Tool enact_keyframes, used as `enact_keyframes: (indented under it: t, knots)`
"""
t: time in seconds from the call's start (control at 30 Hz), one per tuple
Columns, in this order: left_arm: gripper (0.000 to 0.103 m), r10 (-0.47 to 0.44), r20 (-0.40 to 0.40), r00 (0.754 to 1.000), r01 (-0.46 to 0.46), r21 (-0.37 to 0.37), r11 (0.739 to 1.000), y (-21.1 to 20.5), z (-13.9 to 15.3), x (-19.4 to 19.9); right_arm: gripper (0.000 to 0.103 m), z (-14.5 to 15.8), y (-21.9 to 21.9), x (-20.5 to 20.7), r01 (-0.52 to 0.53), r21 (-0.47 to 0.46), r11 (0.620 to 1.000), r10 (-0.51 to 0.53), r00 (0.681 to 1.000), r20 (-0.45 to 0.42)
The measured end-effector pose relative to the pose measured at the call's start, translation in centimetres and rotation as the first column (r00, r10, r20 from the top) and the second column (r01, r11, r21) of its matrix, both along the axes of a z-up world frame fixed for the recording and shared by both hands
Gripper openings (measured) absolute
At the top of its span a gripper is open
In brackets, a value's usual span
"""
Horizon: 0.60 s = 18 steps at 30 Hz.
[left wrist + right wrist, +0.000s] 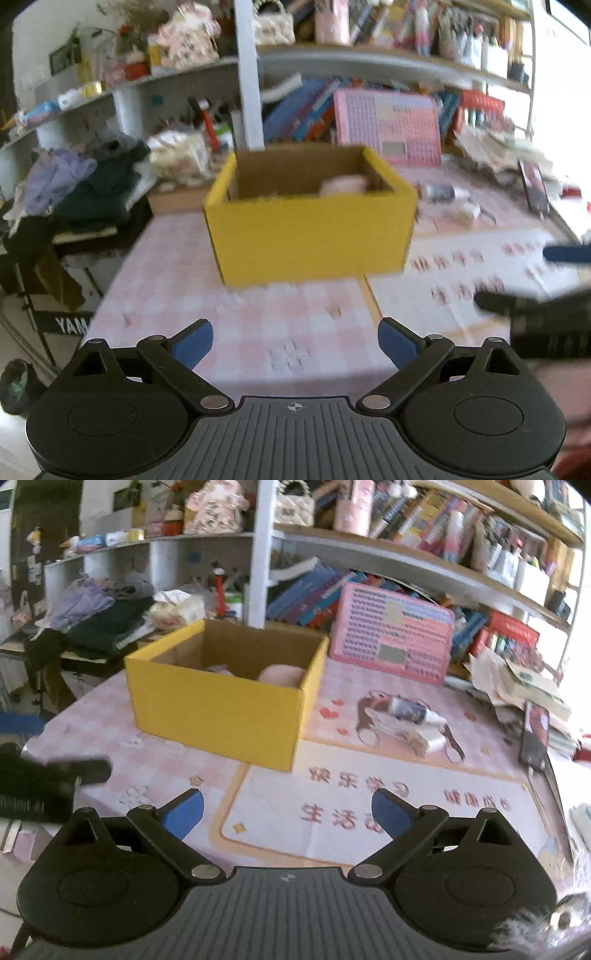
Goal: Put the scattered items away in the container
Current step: 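Withdraw both tools from the yellow box toward the spray bottle and charger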
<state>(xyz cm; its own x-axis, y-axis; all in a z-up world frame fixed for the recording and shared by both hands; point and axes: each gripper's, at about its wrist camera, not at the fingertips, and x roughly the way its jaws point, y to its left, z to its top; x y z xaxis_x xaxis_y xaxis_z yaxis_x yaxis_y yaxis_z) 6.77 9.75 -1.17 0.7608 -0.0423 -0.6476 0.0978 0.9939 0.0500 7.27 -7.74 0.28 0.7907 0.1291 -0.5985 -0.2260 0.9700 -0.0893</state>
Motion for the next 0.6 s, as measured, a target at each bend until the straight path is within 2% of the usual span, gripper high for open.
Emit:
enact_keyframes:
  t: [0.1,0.6]
  knots:
    - [0.098,-0.058,-0.052,0.997,0.057,-0.01,0.998,-0.6,-0.6,0.1,0.099,-0.4,-1.0,0.0,0.036,0.004,0.999,-0.036,0.999,-0.032]
    - [0.098,-0.169,-0.062,0.984,0.166,-0.044,0.985,-4.8,-0.7,1.4,0.1,-1.2,-5.7,0.3,0.127,-0.008,0.992,-0.127,0.988,-0.092]
